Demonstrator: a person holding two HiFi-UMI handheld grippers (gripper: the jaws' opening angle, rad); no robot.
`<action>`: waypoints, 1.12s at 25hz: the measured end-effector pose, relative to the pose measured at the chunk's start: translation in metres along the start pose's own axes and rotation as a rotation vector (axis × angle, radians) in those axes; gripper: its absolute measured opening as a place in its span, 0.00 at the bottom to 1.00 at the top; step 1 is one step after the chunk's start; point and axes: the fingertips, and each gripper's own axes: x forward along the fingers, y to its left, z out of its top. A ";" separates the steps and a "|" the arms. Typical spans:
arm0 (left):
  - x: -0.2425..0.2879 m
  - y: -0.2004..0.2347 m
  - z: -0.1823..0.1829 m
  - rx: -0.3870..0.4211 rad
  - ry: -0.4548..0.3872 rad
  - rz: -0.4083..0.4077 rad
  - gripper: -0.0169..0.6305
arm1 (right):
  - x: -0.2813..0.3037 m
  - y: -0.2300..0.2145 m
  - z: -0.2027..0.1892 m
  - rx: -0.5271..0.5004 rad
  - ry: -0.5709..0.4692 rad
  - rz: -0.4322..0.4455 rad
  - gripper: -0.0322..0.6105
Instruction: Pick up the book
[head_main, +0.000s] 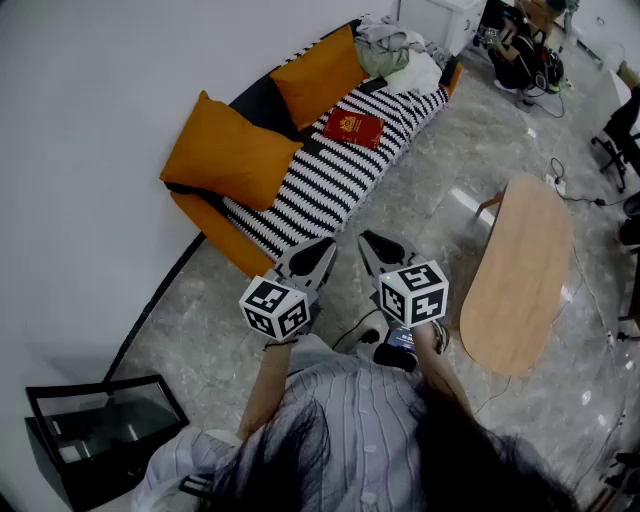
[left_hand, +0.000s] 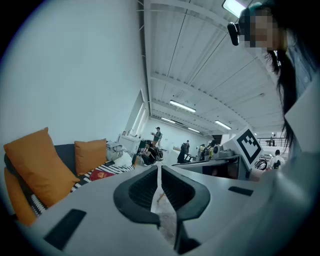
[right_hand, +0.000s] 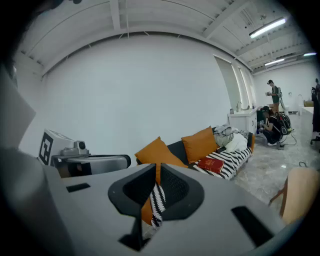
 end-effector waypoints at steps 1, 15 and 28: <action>0.001 -0.002 0.000 -0.001 0.000 0.001 0.05 | -0.002 -0.002 0.000 0.001 0.000 0.001 0.11; 0.024 -0.025 -0.008 0.004 0.031 0.005 0.05 | -0.023 -0.024 -0.008 0.024 -0.027 0.007 0.11; 0.059 -0.020 -0.015 -0.016 0.061 0.001 0.05 | -0.022 -0.062 -0.021 0.084 -0.025 -0.004 0.11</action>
